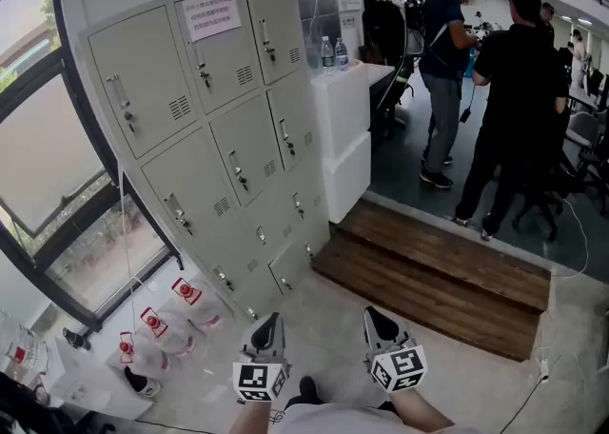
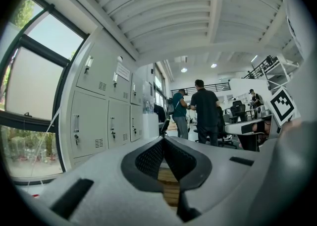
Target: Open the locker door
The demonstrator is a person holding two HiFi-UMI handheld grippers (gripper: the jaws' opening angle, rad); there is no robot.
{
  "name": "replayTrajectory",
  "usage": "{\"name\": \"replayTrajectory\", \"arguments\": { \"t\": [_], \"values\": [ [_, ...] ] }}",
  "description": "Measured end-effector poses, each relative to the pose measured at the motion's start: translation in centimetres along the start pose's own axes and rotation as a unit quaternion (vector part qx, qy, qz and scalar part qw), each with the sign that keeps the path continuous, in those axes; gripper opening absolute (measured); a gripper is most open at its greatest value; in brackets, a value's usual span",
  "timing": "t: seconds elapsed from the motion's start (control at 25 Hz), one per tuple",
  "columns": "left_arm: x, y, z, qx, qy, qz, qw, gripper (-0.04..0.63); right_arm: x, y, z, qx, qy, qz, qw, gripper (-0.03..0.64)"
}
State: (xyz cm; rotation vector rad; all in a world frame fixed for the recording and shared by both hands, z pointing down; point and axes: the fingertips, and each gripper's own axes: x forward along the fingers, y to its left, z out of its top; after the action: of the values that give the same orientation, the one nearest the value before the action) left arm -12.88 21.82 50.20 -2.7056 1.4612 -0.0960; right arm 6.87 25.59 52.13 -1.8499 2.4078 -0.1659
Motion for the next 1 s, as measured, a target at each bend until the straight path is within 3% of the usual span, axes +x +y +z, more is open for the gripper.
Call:
{"name": "replayTrajectory", "arguments": {
  "t": [0.24, 0.4, 0.6, 0.8, 1.0],
  "values": [
    [5.2, 1.9, -1.1, -0.007, 0.0, -0.003, 1.0, 0.003, 4.1, -2.4, -0.5, -0.006, -0.004, -0.001, 1.0, 0.014],
    [10.6, 5.2, -2.2, -0.014, -0.006, -0.007, 0.9999, 0.002, 9.9, -4.2, -1.2, -0.007, -0.005, -0.008, 1.0, 0.014],
    [19.6, 11.3, -3.7, -0.023, -0.006, -0.016, 0.9996, 0.003, 20.2, -7.0, -1.8, -0.017, 0.0, -0.021, 1.0, 0.014],
    [29.7, 19.5, -1.7, -0.019, -0.015, -0.019, 0.9995, 0.003, 33.0, -8.9, 0.6, -0.024, -0.018, -0.029, 0.999, 0.014],
    [37.6, 24.5, -1.0, -0.024, -0.014, -0.023, 0.9993, 0.003, 42.7, -10.3, 2.1, -0.026, -0.014, -0.016, 0.999, 0.014]
  ]
}}
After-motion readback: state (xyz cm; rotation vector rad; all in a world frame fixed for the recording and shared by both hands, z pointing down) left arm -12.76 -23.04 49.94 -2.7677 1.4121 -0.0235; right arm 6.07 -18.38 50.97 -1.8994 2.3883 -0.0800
